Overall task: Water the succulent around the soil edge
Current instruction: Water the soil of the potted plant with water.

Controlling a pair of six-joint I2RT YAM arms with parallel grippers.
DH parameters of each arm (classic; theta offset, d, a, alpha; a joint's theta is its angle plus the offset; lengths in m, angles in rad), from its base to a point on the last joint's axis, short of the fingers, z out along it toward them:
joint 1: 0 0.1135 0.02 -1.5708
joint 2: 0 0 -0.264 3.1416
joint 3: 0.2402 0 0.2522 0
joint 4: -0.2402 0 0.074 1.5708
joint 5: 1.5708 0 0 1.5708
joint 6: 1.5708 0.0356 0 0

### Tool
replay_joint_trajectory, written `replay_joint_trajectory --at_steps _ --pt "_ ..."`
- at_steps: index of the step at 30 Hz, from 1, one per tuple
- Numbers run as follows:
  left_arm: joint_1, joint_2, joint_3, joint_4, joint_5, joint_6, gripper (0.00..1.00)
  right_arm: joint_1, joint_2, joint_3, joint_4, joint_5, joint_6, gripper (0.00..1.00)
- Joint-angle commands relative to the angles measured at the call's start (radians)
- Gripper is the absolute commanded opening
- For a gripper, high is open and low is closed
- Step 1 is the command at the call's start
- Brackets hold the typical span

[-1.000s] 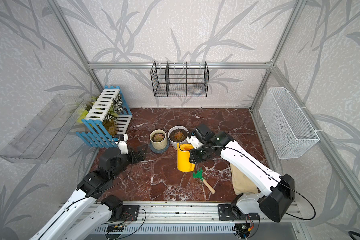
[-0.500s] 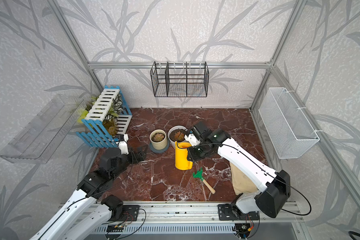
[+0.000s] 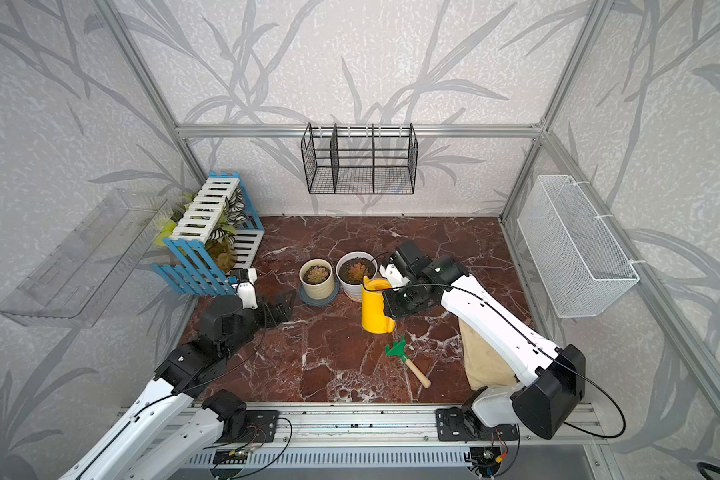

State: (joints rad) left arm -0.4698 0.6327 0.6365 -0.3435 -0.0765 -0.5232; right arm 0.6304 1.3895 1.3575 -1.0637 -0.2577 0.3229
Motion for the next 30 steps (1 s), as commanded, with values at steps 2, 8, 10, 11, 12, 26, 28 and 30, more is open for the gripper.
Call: replay_joint_trajectory --at_steps 2,8,10,11,12,26,28,30 --pt "0.007 -0.001 -0.012 0.012 0.011 0.013 1.00 -0.012 -0.020 0.015 -0.017 0.008 -0.027 0.00" --pt "0.008 -0.001 -0.012 0.013 0.010 0.013 1.00 -0.006 -0.009 0.023 -0.015 -0.043 -0.040 0.00" --pt "0.007 0.000 -0.012 0.014 0.011 0.013 1.00 0.008 -0.009 0.024 -0.012 -0.048 -0.041 0.00" --pt "0.008 0.002 -0.012 0.014 0.011 0.013 1.00 0.016 -0.006 0.026 -0.011 -0.051 -0.039 0.00" --pt "0.008 0.002 -0.012 0.014 0.012 0.014 1.00 0.025 -0.002 0.028 -0.009 -0.051 -0.039 0.00" --pt "0.008 0.002 -0.014 0.015 0.009 0.014 1.00 0.075 0.026 0.037 0.034 -0.058 -0.038 0.00" --pt "0.008 0.005 -0.012 0.014 0.008 0.013 1.00 0.075 0.017 0.028 0.037 -0.041 -0.035 0.00" --pt "0.008 0.007 -0.012 0.014 0.009 0.013 1.00 0.071 0.009 0.020 0.037 -0.028 -0.035 0.00"
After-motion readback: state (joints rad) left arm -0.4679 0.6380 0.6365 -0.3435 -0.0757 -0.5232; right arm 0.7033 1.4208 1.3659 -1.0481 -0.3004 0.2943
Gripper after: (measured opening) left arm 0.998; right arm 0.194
